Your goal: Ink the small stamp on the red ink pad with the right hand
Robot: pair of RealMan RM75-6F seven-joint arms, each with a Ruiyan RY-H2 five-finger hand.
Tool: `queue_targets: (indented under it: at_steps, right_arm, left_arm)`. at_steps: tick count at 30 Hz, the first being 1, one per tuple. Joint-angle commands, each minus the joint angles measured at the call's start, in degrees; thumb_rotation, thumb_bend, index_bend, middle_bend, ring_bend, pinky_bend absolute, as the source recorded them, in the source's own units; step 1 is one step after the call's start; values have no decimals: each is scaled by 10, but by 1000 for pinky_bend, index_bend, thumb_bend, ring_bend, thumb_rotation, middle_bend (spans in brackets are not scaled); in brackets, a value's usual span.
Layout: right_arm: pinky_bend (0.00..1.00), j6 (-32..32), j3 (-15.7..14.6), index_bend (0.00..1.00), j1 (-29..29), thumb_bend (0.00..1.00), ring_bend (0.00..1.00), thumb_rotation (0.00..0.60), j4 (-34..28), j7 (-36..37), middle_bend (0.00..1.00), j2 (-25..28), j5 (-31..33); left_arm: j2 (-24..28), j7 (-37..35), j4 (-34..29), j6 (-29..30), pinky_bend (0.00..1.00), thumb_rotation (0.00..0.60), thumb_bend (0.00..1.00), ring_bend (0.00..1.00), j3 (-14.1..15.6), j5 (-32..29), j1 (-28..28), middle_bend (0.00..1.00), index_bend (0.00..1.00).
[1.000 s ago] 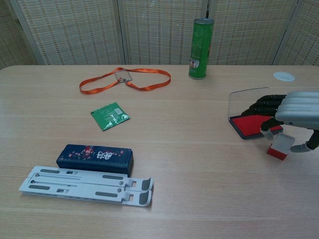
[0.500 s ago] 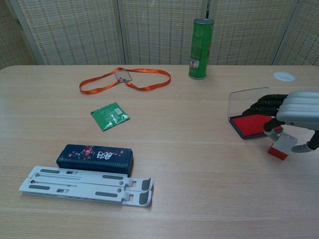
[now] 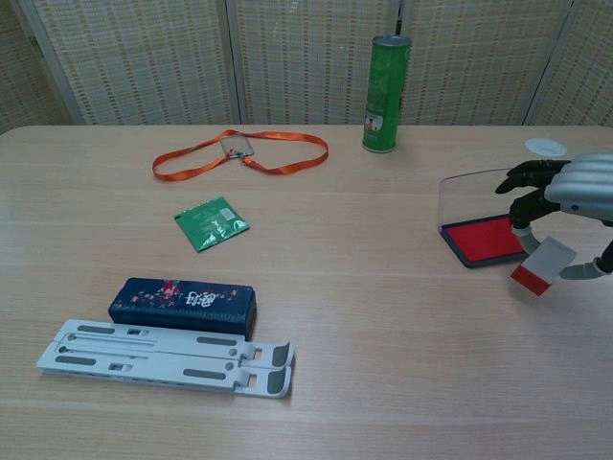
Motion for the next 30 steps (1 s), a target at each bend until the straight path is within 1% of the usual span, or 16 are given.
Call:
queue_targets:
  at_steps: [1,2,3,4,5,7,9,10,12,15,18,20,23,26,30]
  right_arm:
    - [131,-7,9,621,3,226,339,600,-33,-9,618,23,11]
    - [185,-11,10,621,4,226,379,600,-42,-12,657,28,13]
    - [268,-13,12,623,6,227,443,600,-50,-16,721,32,15]
    - [371,-15,14,640,7,227,519,600,-57,-21,789,35,17]
    - [429,-20,15,652,8,227,558,600,-65,-26,823,39,19]
    - [599,-27,18,703,10,228,678,600,-80,-25,925,44,24]
    - [696,-37,19,746,12,230,762,600,-89,-22,985,48,29]
    - [737,-44,20,768,14,232,798,600,-94,-21,999,50,34]
    - [783,-58,24,796,17,238,839,600,-102,-24,1000,56,43]
    - [810,-102,34,824,29,240,868,600,-131,-55,1000,74,69]
    - [824,-156,49,832,44,243,883,600,-184,-118,1000,104,109]
    - [834,-181,62,841,51,248,893,600,-217,-168,1000,120,141]
    - [841,-203,81,851,55,259,900,600,-247,-227,1000,131,191]
    - [841,-219,97,854,60,276,902,600,-261,-272,1000,134,239]
    - [841,-235,106,858,70,283,902,600,-258,-331,1000,126,290]
  left_arm:
    - [0,-1,0,0,268,600,230,98,0,1,0,61,0]
    - [0,-2,0,0,268,600,230,98,0,1,0,61,0]
    - [1,-2,0,0,268,600,230,98,0,1,0,61,0]
    - [1,-3,0,-1,268,600,230,98,0,0,0,61,0]
    - [1,-4,0,-2,268,600,230,98,0,0,-1,60,0]
    - [2,-6,0,-4,268,600,230,98,0,-1,-1,60,0]
    - [3,-9,0,-5,268,600,230,98,0,-1,-2,60,0]
    - [4,-10,0,-6,268,600,230,98,0,-2,-2,60,0]
    - [4,-12,-1,-5,269,600,230,98,0,-1,-2,61,0]
    - [5,-14,-1,-6,268,600,230,98,1,1,-2,62,0]
    - [6,-15,-1,-11,269,600,230,98,1,0,-4,64,0]
    - [6,-17,0,-12,269,600,230,98,1,0,-4,64,0]
    - [8,-20,-1,-12,269,600,230,98,2,1,-4,64,0]
    - [10,-24,-3,-8,269,600,230,98,3,5,-3,69,0]
    - [12,-31,-4,-5,269,600,230,98,3,9,-2,72,0]
